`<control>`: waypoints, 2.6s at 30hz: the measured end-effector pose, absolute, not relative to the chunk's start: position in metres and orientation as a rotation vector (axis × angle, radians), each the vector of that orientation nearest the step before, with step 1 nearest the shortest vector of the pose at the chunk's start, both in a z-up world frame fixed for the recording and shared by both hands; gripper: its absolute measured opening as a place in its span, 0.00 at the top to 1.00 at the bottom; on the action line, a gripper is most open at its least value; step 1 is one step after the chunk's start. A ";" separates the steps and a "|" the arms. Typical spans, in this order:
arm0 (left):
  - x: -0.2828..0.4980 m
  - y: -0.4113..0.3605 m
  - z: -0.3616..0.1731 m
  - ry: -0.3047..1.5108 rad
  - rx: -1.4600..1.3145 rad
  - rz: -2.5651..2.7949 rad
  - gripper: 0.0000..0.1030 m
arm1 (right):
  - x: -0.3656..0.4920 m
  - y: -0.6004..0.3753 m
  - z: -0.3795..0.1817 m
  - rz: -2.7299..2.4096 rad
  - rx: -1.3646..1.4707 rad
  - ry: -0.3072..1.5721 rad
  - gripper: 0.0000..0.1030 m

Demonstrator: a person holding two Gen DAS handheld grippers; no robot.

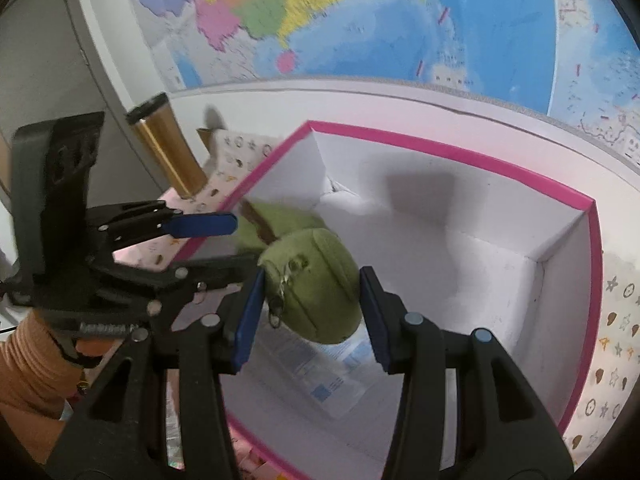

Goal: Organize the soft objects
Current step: 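Lower the green plush into the pink box and release it, then grasp the white-and-yellow wipes packet with the right gripper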

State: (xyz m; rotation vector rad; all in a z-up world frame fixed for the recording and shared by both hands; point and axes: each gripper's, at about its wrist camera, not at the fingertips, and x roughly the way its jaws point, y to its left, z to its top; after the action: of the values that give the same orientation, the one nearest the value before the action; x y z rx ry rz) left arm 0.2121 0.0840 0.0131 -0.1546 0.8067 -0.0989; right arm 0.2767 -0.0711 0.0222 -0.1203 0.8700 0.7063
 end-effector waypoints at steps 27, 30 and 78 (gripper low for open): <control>0.192 0.085 0.017 0.743 -0.120 -0.004 0.45 | 0.282 -0.058 -0.004 0.659 -0.034 1.011 0.50; 0.180 0.088 0.023 0.713 -0.128 0.021 0.44 | 0.268 -0.068 0.009 0.681 -0.019 0.966 0.50; 0.173 -0.025 -0.079 1.151 -0.271 -0.494 0.51 | 0.152 -0.239 -0.074 0.566 0.242 0.915 0.84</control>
State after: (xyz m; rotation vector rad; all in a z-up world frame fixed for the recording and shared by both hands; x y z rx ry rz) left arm 0.1725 -0.0252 -0.0791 -0.2711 1.1507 -0.4939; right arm 0.1518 -0.2387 -0.0740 0.2418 0.9150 0.5661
